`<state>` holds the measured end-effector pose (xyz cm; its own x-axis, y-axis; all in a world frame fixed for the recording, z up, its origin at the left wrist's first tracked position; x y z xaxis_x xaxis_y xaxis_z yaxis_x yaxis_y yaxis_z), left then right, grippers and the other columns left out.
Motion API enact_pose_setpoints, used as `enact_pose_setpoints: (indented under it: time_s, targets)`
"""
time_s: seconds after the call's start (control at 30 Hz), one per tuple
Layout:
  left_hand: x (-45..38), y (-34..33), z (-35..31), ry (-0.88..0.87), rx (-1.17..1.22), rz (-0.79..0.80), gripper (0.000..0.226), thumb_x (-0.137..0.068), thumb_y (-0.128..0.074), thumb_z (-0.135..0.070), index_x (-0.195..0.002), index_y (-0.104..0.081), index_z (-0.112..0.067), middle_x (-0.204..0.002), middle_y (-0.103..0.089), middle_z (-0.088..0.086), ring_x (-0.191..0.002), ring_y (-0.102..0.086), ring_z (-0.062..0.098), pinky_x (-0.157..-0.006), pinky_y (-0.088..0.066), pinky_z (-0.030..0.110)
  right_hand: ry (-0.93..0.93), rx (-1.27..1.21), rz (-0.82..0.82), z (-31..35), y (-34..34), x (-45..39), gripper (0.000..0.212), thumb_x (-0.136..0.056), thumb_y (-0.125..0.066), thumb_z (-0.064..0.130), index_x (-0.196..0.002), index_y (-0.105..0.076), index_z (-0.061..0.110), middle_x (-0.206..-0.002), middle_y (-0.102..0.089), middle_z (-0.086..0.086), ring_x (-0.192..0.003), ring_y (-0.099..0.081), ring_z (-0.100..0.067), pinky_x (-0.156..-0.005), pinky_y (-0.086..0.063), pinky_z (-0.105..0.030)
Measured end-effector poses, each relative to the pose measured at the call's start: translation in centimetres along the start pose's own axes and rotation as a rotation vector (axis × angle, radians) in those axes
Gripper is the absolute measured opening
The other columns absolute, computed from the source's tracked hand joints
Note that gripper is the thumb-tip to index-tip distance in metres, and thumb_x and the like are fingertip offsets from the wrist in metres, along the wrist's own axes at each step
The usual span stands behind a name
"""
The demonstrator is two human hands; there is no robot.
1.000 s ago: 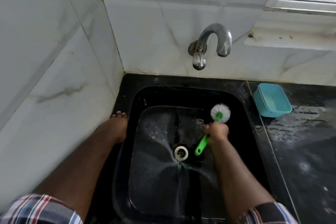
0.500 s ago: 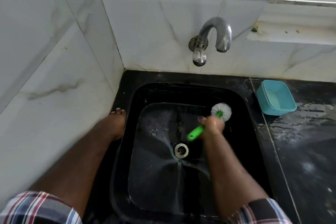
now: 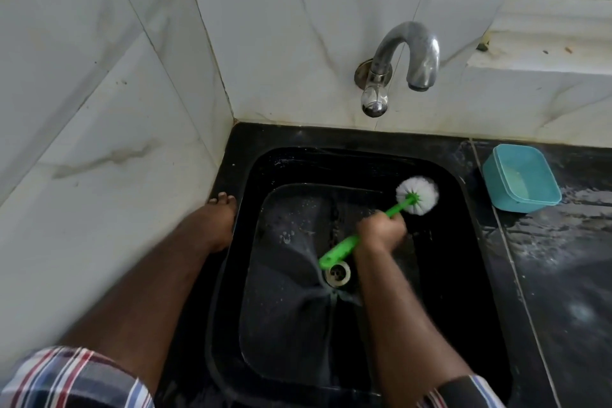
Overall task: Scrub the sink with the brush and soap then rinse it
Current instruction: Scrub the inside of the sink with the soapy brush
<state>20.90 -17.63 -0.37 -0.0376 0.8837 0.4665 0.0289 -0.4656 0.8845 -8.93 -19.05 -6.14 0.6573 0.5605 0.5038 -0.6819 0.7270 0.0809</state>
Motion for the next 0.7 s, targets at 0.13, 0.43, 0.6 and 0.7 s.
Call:
enact_pose_setpoints:
  time_s: [0.13, 0.43, 0.6, 0.7]
  targets:
    - [0.3, 0.2, -0.2, -0.005, -0.013, -0.006, 0.08, -0.092, -0.06, -0.023, -0.155, -0.014, -0.003, -0.161, -0.013, 0.021, -0.146, -0.027, 0.033, -0.116, -0.03, 0.039, 0.263, 0.39, 0.288, -2.6, -5.4, 8.3, 0.052, -0.089, -0.048, 0.009, -0.141, -0.047, 0.008, -0.105, -0.067, -0.019, -0.095, -0.064, -0.034, -0.084, -0.052, -0.038]
    - [0.3, 0.0, -0.2, -0.002, 0.009, -0.012, 0.079, -0.093, -0.058, -0.019, -0.155, -0.012, -0.003, -0.162, -0.009, 0.02, -0.147, -0.023, 0.032, -0.117, -0.029, 0.039, 0.231, 0.426, 0.338, -4.0, 0.5, 4.6, 0.055, -0.091, -0.055, 0.018, -0.145, -0.045, 0.021, -0.123, -0.066, 0.0, -0.102, -0.066, -0.024, -0.092, -0.053, -0.038]
    - [0.1, -0.1, 0.0, 0.002, -0.001, -0.019, 0.078, -0.092, -0.057, -0.016, -0.155, -0.014, -0.004, -0.162, -0.011, 0.019, -0.147, -0.024, 0.032, -0.117, -0.03, 0.041, 0.074, 0.443, 0.333, -5.1, -5.0, 4.3, 0.059, -0.079, -0.046, 0.025, -0.137, -0.049, 0.019, -0.089, -0.06, -0.009, -0.077, -0.062, -0.027, -0.078, -0.056, -0.044]
    - [0.3, -0.1, 0.0, -0.001, -0.008, -0.019, 0.076, -0.092, -0.056, -0.017, -0.155, -0.014, -0.003, -0.162, -0.012, 0.02, -0.147, -0.024, 0.033, -0.117, -0.03, 0.041, 0.173, 0.659, 0.618, -7.0, -7.5, 7.1, 0.048, -0.074, -0.044, 0.017, -0.12, -0.058, 0.017, -0.081, -0.058, -0.007, -0.075, -0.056, -0.027, -0.075, -0.052, -0.043]
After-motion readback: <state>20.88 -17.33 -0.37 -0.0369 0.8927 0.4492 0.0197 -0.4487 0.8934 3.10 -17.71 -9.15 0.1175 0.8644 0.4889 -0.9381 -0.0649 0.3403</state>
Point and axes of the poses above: each hand's wrist, its own x-axis away from the middle knuckle, its own y-axis out of the back of the hand, z = x × y, the point moved 4 cm from there along -x, towards the middle knuckle
